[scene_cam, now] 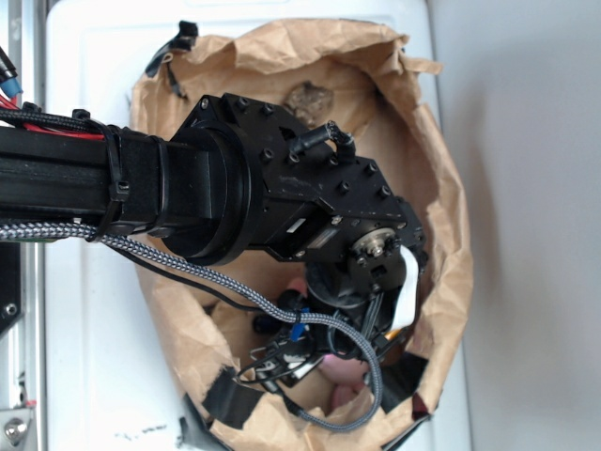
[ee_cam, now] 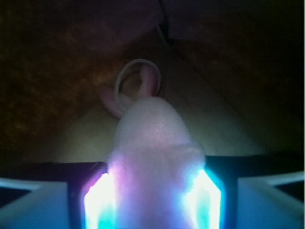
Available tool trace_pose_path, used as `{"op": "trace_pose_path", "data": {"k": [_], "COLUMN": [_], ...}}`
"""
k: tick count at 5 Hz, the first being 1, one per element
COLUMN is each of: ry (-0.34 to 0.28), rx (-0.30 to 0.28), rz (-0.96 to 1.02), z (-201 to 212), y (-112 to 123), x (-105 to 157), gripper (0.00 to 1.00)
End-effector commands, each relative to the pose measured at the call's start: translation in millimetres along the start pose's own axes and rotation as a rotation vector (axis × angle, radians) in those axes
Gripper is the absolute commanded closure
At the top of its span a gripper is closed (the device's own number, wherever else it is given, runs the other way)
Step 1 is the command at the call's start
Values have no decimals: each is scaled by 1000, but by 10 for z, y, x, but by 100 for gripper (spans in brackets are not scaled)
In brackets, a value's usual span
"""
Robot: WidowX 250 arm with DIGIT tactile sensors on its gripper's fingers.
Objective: Grab the pink bunny.
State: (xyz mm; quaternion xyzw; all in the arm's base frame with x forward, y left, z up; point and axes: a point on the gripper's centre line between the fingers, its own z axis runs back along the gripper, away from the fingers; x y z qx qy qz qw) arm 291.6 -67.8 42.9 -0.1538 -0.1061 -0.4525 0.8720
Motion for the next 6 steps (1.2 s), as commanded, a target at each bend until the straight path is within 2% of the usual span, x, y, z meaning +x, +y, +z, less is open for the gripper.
{"op": "trace_pose_path", "data": {"k": [1, 2, 3, 4, 5, 6], "ry": [-83, -64, 53, 216, 212, 242], "rx": [113, 220, 257, 337, 466, 526], "rz": [24, 158, 234, 323, 360, 374], "z": [407, 845, 1136, 1401, 1492, 1436], "y": [296, 432, 301, 0, -215, -192], "x": [41, -44, -149, -246, -284, -274], "gripper": [100, 100, 100, 100, 100, 100]}}
